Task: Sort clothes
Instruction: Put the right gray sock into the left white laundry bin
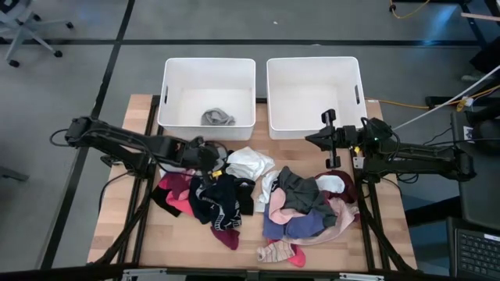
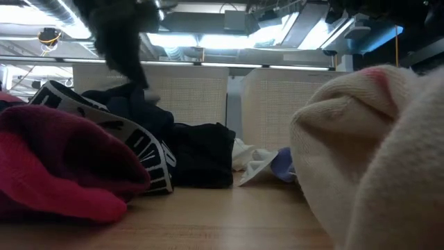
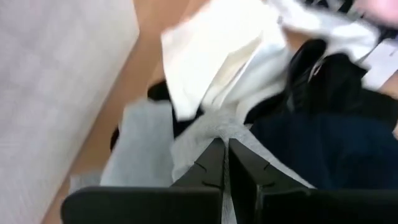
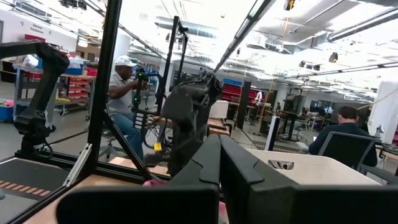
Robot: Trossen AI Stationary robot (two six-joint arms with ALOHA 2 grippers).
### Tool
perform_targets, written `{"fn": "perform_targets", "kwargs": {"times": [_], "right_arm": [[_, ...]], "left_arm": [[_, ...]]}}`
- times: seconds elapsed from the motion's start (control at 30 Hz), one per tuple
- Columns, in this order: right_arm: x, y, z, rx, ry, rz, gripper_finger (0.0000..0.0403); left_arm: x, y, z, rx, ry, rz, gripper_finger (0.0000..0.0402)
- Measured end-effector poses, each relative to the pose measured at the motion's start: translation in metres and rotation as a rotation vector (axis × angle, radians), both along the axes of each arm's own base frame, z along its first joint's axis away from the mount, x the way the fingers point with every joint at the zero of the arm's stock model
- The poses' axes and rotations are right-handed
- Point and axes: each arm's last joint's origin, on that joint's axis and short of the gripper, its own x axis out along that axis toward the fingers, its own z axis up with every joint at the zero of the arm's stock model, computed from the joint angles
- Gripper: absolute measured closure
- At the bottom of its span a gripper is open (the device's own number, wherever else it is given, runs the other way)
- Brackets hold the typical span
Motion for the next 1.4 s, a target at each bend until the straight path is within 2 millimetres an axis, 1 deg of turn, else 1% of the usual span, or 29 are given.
{"fn": "perform_targets", "kwargs": {"times": [0.1,0.3,0.53,0.63,0.7,0.8,0.93,1.2,1.33,1.4], "right_arm": [[0.0,0.0,0.0,0.0,0.0,0.0,0.0397],[0.0,0.0,0.0,0.0,0.0,0.0,0.0397],[0.0,0.0,0.0,0.0,0.001,0.0,0.0397],[0.0,0.0,0.0,0.0,0.002,0.0,0.0397],[0.0,0.0,0.0,0.001,0.003,0.0,0.0397],[0.0,0.0,0.0,0.001,0.005,0.0,0.0397],[0.0,0.0,-0.001,0.001,0.006,0.001,0.0397],[0.0,0.0,-0.001,0.003,0.009,-0.001,0.0397],[0.0,0.0,-0.001,0.003,0.01,-0.002,0.0397],[0.0,0.0,-0.001,0.003,0.01,-0.002,0.0397]], "left_arm": [[0.004,0.0,0.017,0.042,-0.04,-0.035,0.0399],[0.012,0.002,0.063,0.207,-0.142,-0.073,0.0397],[0.016,0.006,0.115,0.441,-0.259,-0.039,0.0398],[0.017,0.011,0.132,0.534,-0.296,-0.009,0.0396],[0.018,0.016,0.14,0.604,-0.308,0.023,0.0397],[0.019,0.028,0.148,0.709,-0.301,0.075,0.0399],[0.018,0.053,0.153,0.765,-0.282,0.171,0.0395],[0.006,0.106,0.152,0.78,-0.206,0.382,0.0392],[-0.002,0.124,0.149,0.745,-0.19,0.477,0.0391],[-0.005,0.13,0.146,0.716,-0.172,0.48,0.0391]]}}
